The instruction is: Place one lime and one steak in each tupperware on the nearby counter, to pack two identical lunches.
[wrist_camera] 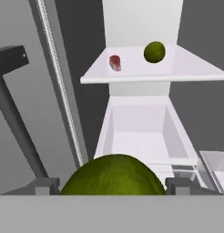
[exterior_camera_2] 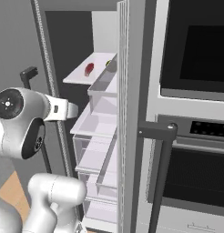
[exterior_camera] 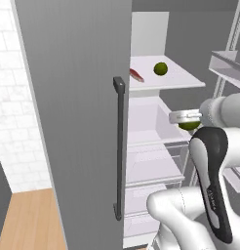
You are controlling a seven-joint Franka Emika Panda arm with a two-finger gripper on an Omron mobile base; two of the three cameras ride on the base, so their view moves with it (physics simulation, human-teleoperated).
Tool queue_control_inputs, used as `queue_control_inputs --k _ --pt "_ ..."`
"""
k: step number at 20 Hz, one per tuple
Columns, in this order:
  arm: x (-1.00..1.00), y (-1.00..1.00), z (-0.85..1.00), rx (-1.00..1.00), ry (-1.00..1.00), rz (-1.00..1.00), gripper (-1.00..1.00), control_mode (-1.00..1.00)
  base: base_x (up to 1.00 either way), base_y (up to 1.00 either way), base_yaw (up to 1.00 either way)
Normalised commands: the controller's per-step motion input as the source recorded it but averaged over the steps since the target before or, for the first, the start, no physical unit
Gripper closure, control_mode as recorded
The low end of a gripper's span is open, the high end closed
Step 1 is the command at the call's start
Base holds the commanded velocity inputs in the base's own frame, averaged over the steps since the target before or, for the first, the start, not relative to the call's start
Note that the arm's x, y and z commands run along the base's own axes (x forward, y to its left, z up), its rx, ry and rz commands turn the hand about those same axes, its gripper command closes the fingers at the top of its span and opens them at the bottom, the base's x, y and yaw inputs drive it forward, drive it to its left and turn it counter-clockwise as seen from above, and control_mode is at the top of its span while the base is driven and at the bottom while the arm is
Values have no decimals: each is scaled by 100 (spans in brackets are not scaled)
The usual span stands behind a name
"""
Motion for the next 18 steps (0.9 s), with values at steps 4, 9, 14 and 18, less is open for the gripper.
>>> queue_control_inputs --k 4,9,14,18 --pt "-79 0 45 -11 9 0 100 -100 0 0 0" --pt "0 0 0 0 0 0 100 100 -100 0 0" --pt "0 0 0 0 0 0 100 100 -100 -25 -2" --pt "0 0 0 0 0 0 100 100 -91 -93 -16"
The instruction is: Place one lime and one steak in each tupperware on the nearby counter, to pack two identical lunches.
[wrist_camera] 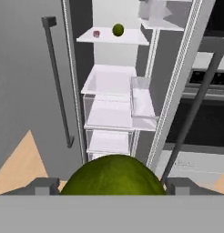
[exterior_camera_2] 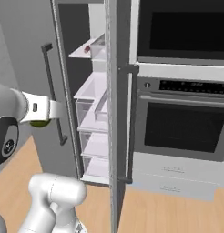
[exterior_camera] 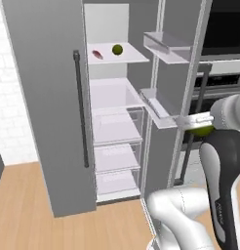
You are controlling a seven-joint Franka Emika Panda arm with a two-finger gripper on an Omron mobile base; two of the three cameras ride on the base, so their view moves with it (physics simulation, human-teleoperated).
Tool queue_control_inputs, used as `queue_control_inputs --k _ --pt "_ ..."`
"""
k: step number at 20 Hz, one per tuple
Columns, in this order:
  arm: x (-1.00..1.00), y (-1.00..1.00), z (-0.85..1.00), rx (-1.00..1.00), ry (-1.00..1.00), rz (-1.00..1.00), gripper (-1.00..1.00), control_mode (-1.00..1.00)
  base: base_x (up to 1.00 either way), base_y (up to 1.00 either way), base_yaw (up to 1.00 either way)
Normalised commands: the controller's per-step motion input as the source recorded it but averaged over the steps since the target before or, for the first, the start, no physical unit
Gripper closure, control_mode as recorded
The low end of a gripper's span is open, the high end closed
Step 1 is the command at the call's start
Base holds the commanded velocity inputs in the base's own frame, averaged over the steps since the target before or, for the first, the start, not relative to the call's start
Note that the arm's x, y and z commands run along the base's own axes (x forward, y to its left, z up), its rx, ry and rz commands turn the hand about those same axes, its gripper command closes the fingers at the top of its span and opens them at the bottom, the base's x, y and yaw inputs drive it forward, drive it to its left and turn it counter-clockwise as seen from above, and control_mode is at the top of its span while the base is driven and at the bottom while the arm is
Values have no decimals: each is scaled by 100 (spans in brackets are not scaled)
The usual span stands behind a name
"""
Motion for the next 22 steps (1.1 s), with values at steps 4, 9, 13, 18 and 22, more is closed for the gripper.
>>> queue_control_inputs --k 4,9,13,18,22 --pt "0 0 0 0 0 0 100 100 -42 -100 -20" --pt "0 0 0 0 0 0 100 100 4 -100 -22" --pt "0 0 0 0 0 0 100 100 48 -100 -19" --pt "0 0 0 0 0 0 100 100 64 -100 -16" --pt "0 0 0 0 0 0 100 100 55 -100 -17"
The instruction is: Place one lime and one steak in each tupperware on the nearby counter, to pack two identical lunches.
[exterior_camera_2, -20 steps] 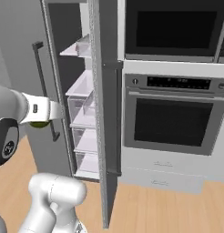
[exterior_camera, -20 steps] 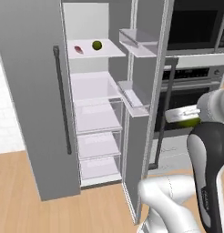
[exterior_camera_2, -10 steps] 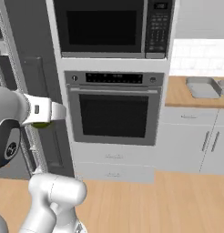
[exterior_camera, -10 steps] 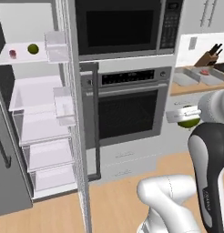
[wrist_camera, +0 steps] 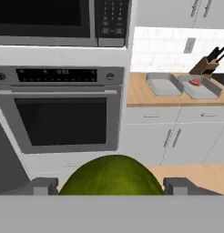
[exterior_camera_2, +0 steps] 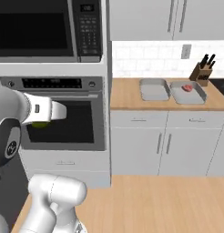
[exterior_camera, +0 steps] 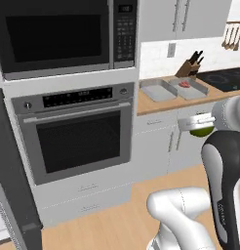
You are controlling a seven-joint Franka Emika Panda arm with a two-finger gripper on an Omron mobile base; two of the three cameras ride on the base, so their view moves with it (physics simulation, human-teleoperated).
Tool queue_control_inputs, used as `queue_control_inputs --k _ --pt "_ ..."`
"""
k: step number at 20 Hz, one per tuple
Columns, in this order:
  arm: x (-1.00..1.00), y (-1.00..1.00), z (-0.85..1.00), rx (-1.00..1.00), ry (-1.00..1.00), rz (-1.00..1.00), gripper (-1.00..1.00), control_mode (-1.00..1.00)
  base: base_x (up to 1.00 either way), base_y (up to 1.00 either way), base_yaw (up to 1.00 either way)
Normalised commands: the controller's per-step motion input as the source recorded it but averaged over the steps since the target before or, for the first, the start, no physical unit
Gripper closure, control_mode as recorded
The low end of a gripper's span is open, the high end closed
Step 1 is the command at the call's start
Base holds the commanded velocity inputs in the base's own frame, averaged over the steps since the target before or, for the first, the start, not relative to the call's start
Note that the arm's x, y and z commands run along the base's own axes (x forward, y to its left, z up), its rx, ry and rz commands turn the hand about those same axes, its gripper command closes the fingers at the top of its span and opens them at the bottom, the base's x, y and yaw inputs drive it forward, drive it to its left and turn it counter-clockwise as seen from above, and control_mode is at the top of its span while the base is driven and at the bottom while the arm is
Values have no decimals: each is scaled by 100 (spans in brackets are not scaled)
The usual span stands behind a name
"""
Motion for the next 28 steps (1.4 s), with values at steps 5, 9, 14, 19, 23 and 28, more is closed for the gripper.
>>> queue_control_inputs --k 5,9,14,19,23,28 --pt "0 0 0 0 0 0 100 100 54 -100 -17" --pt "0 0 0 0 0 0 100 100 89 -100 -12" --pt "0 0 0 0 0 0 100 100 100 -100 -3" --pt "0 0 0 0 0 0 100 100 100 -100 -6" --pt "0 0 0 0 0 0 100 100 89 -100 -12" --pt "0 0 0 0 0 0 100 100 75 -100 -16"
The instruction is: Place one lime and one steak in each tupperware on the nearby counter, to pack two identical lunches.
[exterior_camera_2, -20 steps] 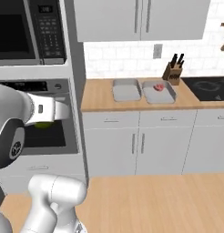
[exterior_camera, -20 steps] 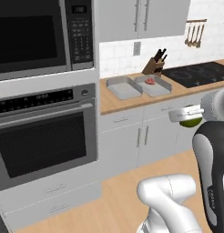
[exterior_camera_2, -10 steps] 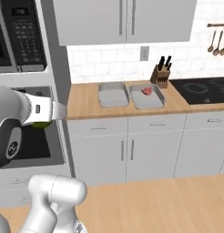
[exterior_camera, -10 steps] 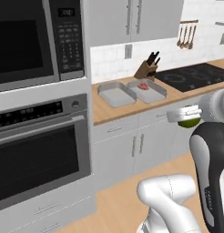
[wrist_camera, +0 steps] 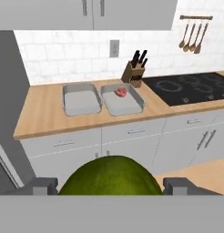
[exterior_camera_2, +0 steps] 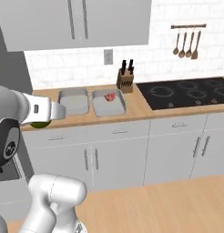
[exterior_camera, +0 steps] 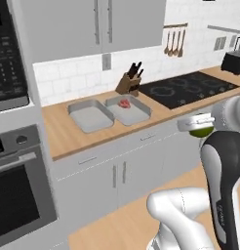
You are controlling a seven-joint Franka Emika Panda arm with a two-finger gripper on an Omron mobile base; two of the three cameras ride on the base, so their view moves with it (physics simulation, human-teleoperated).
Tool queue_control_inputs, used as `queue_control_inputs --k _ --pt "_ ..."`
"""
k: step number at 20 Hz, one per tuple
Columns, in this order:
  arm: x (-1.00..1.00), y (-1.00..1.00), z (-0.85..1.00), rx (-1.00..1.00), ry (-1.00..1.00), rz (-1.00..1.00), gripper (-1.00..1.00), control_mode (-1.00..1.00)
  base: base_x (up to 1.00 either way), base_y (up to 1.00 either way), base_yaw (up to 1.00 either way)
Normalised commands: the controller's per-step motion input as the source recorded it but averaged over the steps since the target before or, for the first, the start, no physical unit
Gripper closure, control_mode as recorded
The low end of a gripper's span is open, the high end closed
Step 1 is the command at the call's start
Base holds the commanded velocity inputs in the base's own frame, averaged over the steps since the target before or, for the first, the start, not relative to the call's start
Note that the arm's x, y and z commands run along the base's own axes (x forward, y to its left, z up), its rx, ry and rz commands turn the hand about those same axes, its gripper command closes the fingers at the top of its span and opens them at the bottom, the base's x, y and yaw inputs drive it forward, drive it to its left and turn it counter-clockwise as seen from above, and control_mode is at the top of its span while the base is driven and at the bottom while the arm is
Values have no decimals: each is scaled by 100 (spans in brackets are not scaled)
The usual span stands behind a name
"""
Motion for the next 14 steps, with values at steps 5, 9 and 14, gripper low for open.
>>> queue_control_inputs --k 5,9,14 --pt "0 0 0 0 0 0 100 100 95 -100 -7" --pt "0 0 0 0 0 0 100 100 100 -90 0" --pt "0 0 0 0 0 0 100 100 100 -7 27"
